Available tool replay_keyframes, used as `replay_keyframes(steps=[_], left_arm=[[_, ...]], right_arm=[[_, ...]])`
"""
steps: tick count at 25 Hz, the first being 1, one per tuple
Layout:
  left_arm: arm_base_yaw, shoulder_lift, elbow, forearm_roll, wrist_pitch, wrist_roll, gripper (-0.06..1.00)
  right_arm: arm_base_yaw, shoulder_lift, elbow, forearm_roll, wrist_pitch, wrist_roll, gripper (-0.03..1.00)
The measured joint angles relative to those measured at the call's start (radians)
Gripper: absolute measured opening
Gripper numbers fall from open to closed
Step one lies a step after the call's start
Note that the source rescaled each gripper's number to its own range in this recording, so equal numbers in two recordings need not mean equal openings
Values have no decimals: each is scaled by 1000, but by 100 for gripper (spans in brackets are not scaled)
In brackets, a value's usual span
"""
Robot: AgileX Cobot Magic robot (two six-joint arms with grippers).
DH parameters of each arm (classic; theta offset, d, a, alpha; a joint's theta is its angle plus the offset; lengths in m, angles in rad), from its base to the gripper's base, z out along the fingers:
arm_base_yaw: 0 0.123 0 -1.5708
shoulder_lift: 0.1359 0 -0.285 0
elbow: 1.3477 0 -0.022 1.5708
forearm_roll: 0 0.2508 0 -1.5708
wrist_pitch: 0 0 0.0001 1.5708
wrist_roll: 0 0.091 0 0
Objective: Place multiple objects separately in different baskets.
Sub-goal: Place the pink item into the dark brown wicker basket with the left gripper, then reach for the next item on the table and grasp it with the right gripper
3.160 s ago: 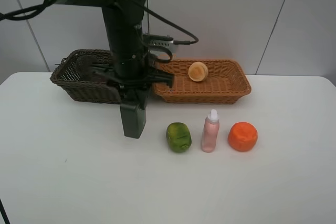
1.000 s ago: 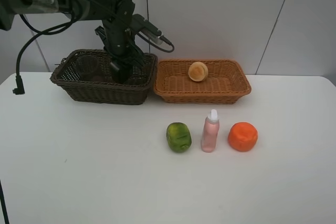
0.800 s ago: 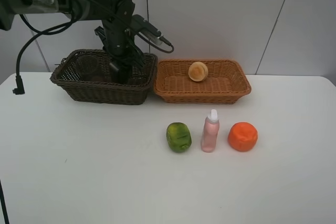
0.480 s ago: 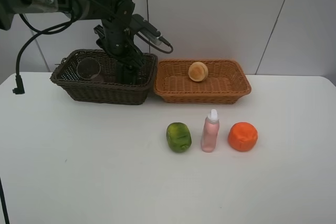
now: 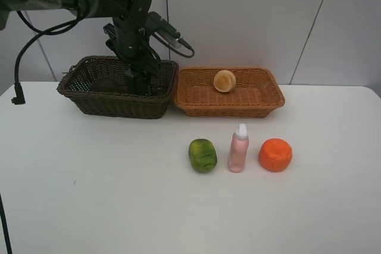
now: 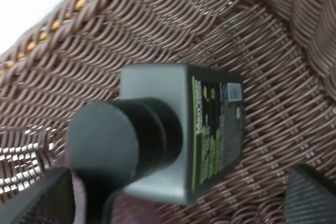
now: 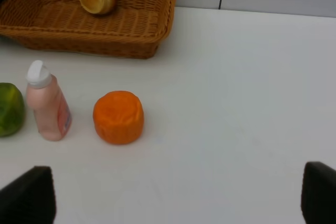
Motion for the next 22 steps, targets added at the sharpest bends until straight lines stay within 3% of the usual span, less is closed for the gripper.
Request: replay_keyframes(steps=[7,18,22], left_arm=[[0,-38,-2,14,50,9,98],[-3,-177,0,-86,159,13,98],[-15,-283,72,-107,169,13,98]], right_arm=[[0,0,0,0,0,0,100],[0,0,0,0,0,0,100],[0,0,0,0,0,0,100]])
